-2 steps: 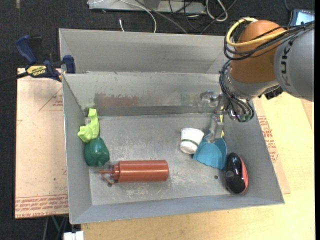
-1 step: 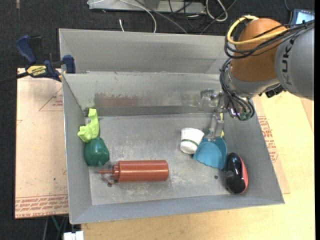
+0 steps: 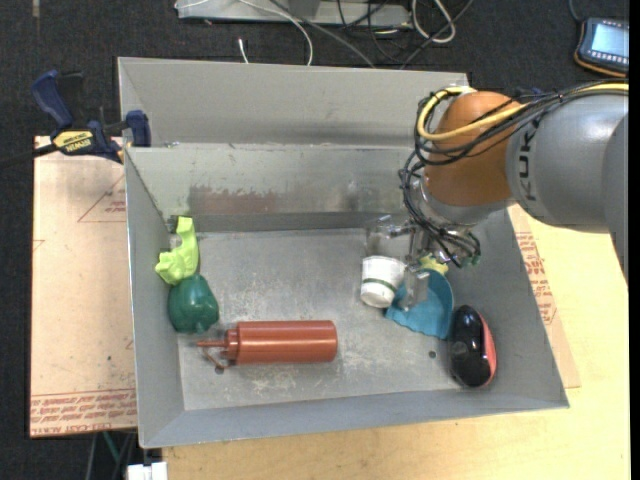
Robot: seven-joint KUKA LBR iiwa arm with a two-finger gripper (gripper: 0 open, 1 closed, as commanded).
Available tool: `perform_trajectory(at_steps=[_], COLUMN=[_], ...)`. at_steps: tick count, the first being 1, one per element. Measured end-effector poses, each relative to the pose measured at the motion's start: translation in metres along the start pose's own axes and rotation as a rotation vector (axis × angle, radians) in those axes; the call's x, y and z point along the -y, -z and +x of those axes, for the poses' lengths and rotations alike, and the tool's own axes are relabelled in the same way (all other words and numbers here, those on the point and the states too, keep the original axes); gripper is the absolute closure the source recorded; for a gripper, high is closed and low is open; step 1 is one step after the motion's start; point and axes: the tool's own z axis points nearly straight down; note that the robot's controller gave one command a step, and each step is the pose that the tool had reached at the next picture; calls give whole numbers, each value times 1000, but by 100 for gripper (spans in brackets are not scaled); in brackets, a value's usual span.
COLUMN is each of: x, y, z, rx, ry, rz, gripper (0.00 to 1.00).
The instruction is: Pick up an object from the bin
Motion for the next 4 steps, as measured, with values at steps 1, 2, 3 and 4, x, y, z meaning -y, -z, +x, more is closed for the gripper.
perform_trajectory(at_steps=[1, 2, 3, 4], x=[1, -2, -11, -3], y=[56, -2, -6, -2], z=[4, 3, 4, 2], rx=[9, -4, 12, 0], ry=[86, 27, 181, 37], rz=[5, -5, 6, -5], gripper=[0, 0, 0, 100])
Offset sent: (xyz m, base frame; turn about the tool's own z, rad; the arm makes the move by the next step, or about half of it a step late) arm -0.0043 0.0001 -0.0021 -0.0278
